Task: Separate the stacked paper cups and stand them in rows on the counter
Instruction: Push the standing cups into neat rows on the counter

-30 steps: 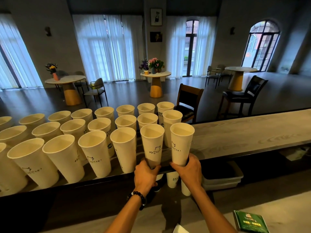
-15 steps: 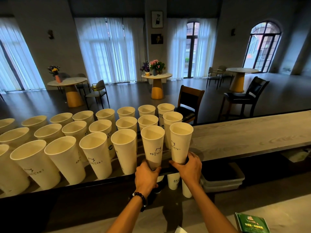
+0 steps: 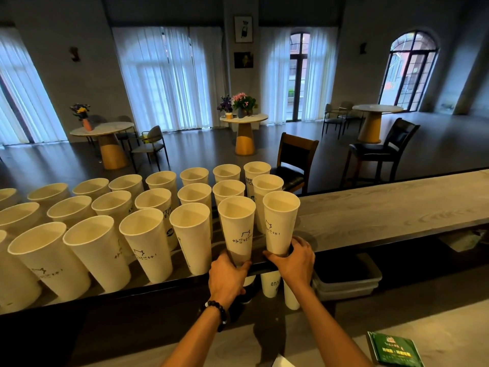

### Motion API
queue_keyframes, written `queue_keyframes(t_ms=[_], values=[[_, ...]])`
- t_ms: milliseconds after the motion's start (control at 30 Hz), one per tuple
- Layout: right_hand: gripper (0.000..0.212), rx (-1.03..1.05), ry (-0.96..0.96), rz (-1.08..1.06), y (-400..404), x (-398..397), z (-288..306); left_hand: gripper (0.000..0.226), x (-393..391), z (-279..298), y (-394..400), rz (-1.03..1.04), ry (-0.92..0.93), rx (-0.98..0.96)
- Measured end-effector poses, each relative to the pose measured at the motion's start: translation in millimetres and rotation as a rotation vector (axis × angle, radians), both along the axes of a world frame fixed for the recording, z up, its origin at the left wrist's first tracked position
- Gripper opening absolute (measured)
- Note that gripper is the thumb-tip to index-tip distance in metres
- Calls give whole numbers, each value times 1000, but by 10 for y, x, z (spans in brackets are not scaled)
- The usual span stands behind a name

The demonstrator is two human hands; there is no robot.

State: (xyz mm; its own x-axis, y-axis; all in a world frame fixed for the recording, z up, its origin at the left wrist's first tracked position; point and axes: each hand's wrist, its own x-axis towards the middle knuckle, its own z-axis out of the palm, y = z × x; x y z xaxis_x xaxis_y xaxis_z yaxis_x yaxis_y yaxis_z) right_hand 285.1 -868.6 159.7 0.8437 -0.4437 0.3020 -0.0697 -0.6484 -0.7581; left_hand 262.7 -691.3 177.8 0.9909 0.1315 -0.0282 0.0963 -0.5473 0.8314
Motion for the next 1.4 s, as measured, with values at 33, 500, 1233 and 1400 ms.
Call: queue_keyframes(t_ms=[33, 500, 1233, 1400], values=[[74, 2, 5, 3, 2, -5, 7, 54, 0, 2, 4, 1, -1, 4], [88, -69, 118, 121, -88, -142, 102, 55, -165, 112, -15, 43, 19, 25], [26, 254, -72, 211, -520, 540, 1880, 28, 400, 2131, 800, -397, -505, 555], [25, 83, -7, 271, -411, 769, 1807, 33, 654, 2037, 780, -408, -437, 595]])
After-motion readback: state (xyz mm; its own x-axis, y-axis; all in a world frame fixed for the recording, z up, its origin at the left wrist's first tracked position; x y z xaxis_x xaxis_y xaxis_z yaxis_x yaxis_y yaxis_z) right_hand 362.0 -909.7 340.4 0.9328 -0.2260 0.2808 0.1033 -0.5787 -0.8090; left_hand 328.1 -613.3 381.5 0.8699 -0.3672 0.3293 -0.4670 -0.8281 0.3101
